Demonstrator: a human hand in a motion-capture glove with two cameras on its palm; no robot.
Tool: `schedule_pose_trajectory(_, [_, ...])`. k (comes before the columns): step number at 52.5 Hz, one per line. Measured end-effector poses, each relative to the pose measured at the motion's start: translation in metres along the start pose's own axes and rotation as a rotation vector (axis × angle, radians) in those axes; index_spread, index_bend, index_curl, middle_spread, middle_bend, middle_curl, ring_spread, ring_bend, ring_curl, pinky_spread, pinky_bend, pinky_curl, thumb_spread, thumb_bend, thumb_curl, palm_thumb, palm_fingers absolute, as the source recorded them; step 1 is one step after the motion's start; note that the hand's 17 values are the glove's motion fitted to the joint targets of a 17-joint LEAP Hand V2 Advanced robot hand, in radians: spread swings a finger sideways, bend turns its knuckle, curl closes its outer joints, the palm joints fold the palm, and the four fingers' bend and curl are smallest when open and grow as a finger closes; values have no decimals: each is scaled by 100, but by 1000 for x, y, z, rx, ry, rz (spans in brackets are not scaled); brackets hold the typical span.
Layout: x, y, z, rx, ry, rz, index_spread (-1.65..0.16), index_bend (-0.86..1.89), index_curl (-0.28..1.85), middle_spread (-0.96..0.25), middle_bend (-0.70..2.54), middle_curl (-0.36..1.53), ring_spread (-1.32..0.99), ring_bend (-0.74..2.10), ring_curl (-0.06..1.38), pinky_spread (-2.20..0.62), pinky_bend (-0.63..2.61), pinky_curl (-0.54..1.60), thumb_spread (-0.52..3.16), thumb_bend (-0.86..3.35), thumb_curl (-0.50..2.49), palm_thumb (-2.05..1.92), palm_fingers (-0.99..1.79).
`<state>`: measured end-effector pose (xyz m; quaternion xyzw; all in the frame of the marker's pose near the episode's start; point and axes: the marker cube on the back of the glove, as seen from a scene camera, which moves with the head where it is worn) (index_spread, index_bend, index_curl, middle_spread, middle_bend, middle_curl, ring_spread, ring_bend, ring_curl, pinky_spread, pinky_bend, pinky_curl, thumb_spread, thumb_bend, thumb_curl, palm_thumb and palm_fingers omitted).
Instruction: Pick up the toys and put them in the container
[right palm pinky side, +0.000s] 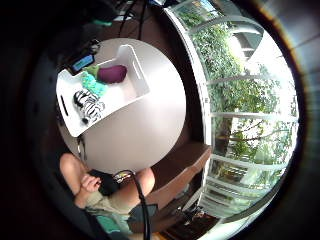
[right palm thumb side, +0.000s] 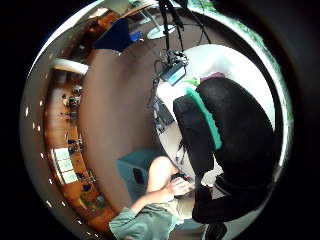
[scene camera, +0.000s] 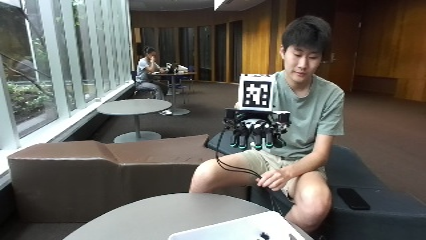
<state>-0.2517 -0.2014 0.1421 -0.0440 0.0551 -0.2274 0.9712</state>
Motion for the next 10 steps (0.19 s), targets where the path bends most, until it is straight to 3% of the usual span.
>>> schedule_pose_trajectory(10, [3,-9,14,198,-73,-54,-24,13,36,-16,17,36,-12,45,35,-5,80,34,157,-3,15,-7,-9])
